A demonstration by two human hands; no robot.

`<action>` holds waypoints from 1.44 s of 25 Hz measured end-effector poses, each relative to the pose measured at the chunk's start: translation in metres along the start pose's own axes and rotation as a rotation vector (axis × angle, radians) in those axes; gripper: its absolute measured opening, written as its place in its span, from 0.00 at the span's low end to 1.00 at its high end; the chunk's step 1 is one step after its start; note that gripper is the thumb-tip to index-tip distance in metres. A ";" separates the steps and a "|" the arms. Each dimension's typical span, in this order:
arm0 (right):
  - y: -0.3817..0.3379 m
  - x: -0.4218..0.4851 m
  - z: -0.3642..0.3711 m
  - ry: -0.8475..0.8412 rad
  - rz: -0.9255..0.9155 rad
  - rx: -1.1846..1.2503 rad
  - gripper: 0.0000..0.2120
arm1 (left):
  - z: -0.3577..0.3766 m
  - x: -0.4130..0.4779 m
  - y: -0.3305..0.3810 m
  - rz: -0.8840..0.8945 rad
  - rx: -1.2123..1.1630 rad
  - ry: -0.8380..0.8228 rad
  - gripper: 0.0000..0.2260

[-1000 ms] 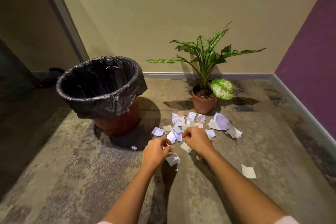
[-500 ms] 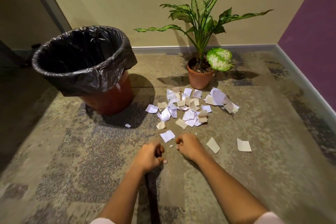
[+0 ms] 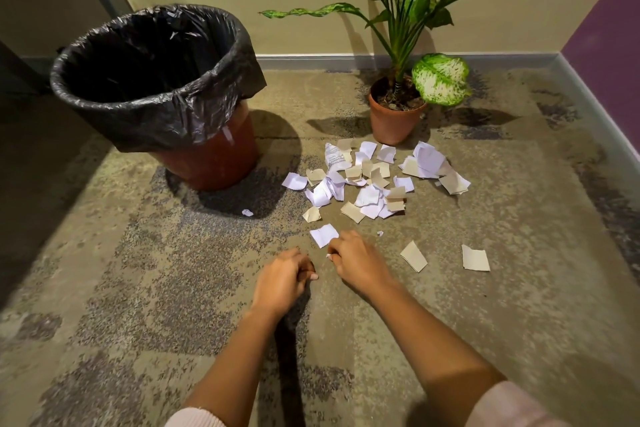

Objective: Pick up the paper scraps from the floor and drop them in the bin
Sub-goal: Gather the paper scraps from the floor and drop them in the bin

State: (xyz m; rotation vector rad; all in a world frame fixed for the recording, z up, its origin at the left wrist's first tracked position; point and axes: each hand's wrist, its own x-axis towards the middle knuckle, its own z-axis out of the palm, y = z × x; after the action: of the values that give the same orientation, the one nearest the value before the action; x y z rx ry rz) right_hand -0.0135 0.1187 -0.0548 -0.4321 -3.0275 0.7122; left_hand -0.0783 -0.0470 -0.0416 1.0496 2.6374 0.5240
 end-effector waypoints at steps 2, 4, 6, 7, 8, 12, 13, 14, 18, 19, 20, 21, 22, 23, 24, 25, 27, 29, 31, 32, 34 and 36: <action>0.000 0.001 -0.001 -0.025 -0.017 0.005 0.05 | 0.005 -0.004 0.001 0.029 0.155 0.027 0.09; 0.002 0.002 -0.005 -0.029 0.112 0.169 0.02 | 0.010 -0.006 0.001 0.054 0.247 0.035 0.14; 0.008 0.004 -0.013 0.038 0.337 0.438 0.02 | 0.015 -0.007 0.001 0.061 0.277 0.032 0.14; 0.013 0.004 -0.019 0.099 0.427 0.518 0.03 | 0.016 -0.007 0.001 0.046 0.263 0.040 0.14; 0.020 0.004 -0.026 0.154 0.501 0.565 0.05 | 0.016 -0.006 0.002 0.022 0.231 0.056 0.13; 0.054 0.007 -0.051 0.231 0.661 0.613 0.06 | 0.009 0.009 0.006 -0.106 0.006 0.115 0.07; 0.060 0.008 -0.055 0.227 0.669 0.574 0.05 | 0.007 0.014 0.007 -0.138 -0.053 0.129 0.05; 0.065 0.008 -0.058 0.215 0.662 0.531 0.06 | 0.005 0.019 0.009 -0.168 -0.101 0.153 0.04; 0.068 0.010 -0.057 0.074 0.524 0.350 0.04 | 0.000 0.034 0.009 -0.233 -0.155 0.221 0.05; 0.067 0.010 -0.053 0.026 0.466 0.282 0.04 | 0.000 0.034 0.007 -0.241 -0.166 0.231 0.04; 0.065 0.011 -0.050 -0.005 0.416 0.218 0.04 | -0.001 0.033 0.004 -0.246 -0.182 0.238 0.04; 0.064 0.013 -0.048 -0.017 0.395 0.173 0.06 | -0.001 0.030 0.000 -0.246 -0.198 0.237 0.03; 0.063 0.014 -0.047 -0.020 0.401 0.157 0.08 | -0.001 0.026 -0.004 -0.238 -0.212 0.228 0.03; 0.062 0.016 -0.047 -0.017 0.426 0.170 0.08 | -0.001 0.021 -0.008 -0.218 -0.224 0.214 0.03; 0.062 0.017 -0.048 -0.011 0.456 0.210 0.08 | -0.002 0.016 -0.012 -0.184 -0.230 0.201 0.04; 0.063 0.019 -0.047 0.002 0.484 0.274 0.07 | -0.003 0.011 -0.014 -0.142 -0.230 0.184 0.06; 0.058 0.020 -0.046 0.030 0.522 0.444 0.07 | -0.007 0.004 -0.016 -0.059 -0.203 0.136 0.08; 0.050 0.022 -0.042 0.051 0.566 0.612 0.08 | -0.008 0.001 -0.015 0.002 -0.125 0.099 0.09; 0.040 0.025 -0.037 0.050 0.609 0.724 0.08 | -0.006 -0.001 -0.016 0.044 -0.043 0.087 0.09; 0.035 0.027 -0.034 0.041 0.623 0.771 0.07 | -0.005 -0.003 -0.016 0.063 -0.018 0.087 0.08; 0.026 0.030 -0.031 0.018 0.635 0.837 0.06 | -0.001 -0.003 -0.016 0.084 -0.001 0.105 0.06; 0.019 0.032 -0.028 -0.002 0.629 0.845 0.08 | 0.001 -0.003 -0.014 0.068 0.037 0.126 0.05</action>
State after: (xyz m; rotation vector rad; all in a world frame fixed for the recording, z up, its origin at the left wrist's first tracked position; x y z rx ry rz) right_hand -0.0370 0.1559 -0.0403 -1.2917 -2.2191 1.8542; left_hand -0.0843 -0.0585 -0.0485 1.1565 2.7384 0.5757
